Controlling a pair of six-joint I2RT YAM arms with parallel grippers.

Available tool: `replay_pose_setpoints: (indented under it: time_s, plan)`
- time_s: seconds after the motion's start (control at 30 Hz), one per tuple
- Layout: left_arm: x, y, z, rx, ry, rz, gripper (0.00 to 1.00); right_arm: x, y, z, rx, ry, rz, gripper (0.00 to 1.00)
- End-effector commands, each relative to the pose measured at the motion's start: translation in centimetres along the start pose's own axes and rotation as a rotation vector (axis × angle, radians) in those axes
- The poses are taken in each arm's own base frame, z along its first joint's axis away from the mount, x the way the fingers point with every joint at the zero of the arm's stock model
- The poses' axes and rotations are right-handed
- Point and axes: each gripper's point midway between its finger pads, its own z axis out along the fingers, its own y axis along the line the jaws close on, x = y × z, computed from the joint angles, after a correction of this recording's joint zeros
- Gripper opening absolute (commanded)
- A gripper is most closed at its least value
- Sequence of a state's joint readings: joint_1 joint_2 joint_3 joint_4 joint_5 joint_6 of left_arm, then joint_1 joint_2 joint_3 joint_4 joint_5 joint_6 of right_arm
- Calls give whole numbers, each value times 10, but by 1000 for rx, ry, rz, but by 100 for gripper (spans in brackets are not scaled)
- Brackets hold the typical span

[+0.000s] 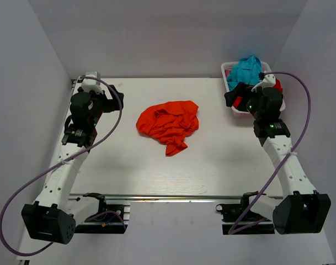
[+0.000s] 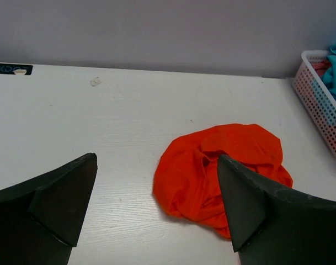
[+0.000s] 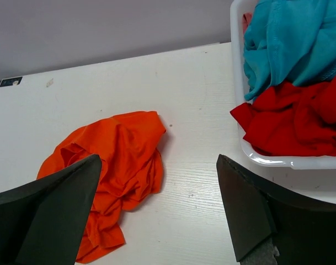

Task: Fold and stack the t-shirts
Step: Flatten out the tshirt

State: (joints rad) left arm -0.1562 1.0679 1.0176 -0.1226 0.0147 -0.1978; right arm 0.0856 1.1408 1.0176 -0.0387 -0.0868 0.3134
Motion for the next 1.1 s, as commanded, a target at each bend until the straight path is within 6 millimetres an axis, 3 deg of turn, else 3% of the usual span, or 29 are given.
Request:
replay_pose_setpoints:
  time_s: [0.0, 0.1, 0.2, 0.23, 0.27, 0.33, 0.37, 0.4, 0.5, 0.53, 0.6, 0.63, 0.67, 0.7, 0.73, 0.8, 0.83, 0.97, 1.07]
  plan:
    - [-5, -17, 0, 103, 2, 34, 100, -3, 8, -2, -49, -6, -19, 90]
    - [10, -18, 16, 100, 64, 35, 100, 5, 15, 2, -110, -12, -54, 90]
    - [47, -28, 39, 179, 199, 19, 100, 16, 29, 6, -222, -2, -103, 90]
    - [51, -36, 46, 209, 223, 17, 100, 11, 33, 7, -241, -6, -107, 90]
    - [78, -43, 59, 266, 302, 0, 100, 24, 29, 15, -233, 48, -98, 90]
    - [95, -50, 72, 308, 356, -12, 100, 17, 33, 18, -239, 78, -103, 90]
    - [107, -57, 77, 326, 389, -25, 100, 36, 26, 24, -220, 161, -82, 90]
    - [124, -58, 92, 324, 434, -39, 100, 43, 26, 29, -225, 207, -71, 90]
    - [145, -78, 109, 365, 496, -35, 100, 57, 38, 41, -275, 286, -72, 90]
    - [156, -79, 124, 353, 525, -24, 100, 73, 37, 47, -281, 340, -63, 90]
    - [154, -93, 140, 365, 519, -9, 100, 80, 41, 58, -279, 365, -63, 90]
    - [159, -91, 146, 349, 531, -8, 100, 96, 33, 66, -247, 418, -58, 90]
    - [178, -95, 152, 357, 572, 4, 98, 95, 33, 71, -235, 419, -60, 90]
    - [174, -97, 160, 360, 559, 5, 98, 92, 37, 74, -232, 415, -68, 90]
    - [181, -102, 164, 363, 566, 21, 95, 108, 33, 83, -215, 460, -59, 90]
    - [197, -111, 173, 370, 597, 55, 90, 104, 31, 92, -171, 462, -64, 90]
    - [202, -108, 178, 354, 610, 67, 87, 118, 28, 100, -155, 499, -55, 90]
    - [224, -109, 184, 327, 676, 105, 75, 123, 29, 116, -133, 523, -21, 90]
    - [228, -108, 185, 298, 682, 121, 70, 127, 25, 125, -103, 529, -2, 90]
